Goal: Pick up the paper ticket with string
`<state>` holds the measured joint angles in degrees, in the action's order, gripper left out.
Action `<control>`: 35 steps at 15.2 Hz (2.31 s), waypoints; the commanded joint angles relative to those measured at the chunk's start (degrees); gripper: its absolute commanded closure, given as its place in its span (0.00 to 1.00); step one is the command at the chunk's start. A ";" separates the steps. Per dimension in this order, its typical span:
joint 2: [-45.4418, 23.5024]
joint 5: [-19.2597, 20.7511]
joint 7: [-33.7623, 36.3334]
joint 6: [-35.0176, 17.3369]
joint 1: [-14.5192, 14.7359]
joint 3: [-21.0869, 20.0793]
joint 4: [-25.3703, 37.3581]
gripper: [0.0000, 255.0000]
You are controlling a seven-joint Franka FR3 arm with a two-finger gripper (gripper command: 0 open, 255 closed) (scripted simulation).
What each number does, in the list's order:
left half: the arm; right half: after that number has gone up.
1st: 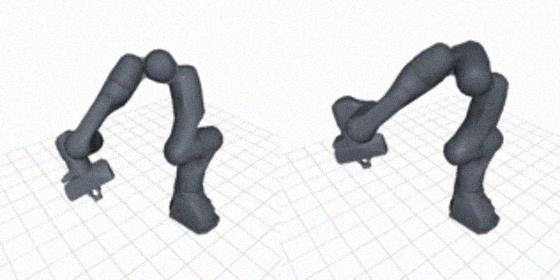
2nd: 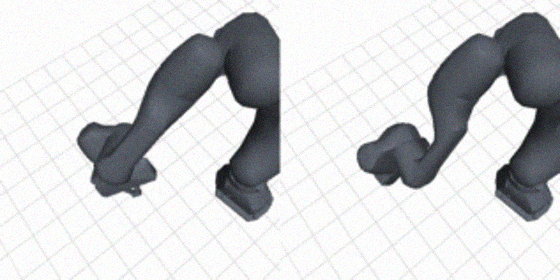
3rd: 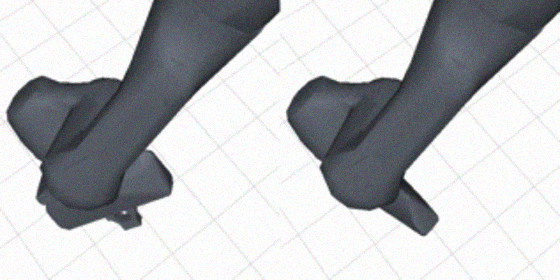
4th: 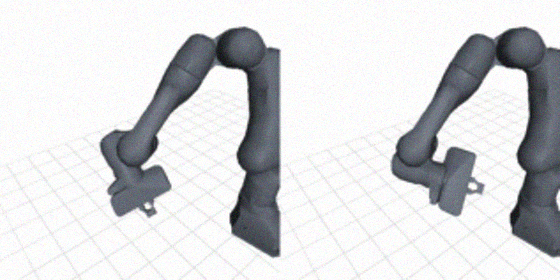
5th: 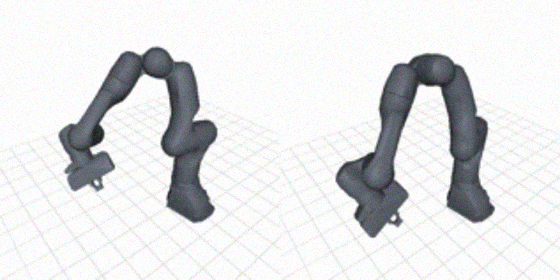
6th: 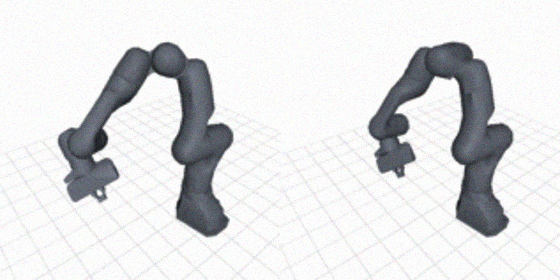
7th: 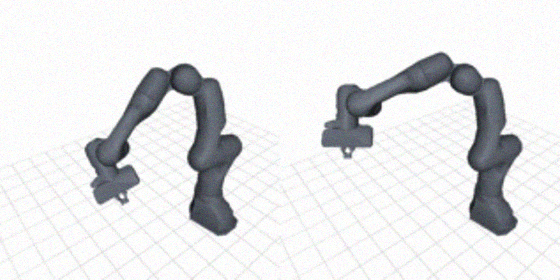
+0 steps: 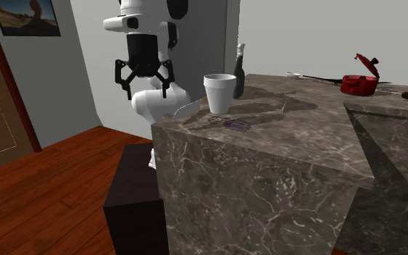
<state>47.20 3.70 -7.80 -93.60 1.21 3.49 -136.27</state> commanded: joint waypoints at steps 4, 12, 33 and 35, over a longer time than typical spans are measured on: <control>0.48 -1.71 2.26 -1.21 2.10 -3.90 -1.18 0.00; -0.61 -6.04 8.31 -4.92 7.62 -14.54 -2.40 0.00; -9.14 -10.39 19.04 -17.21 14.11 -33.37 -4.25 0.00; -9.16 -10.38 19.03 -17.22 14.09 -33.36 -4.24 1.00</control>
<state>38.06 -6.64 11.18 -110.62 15.28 -29.81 -140.34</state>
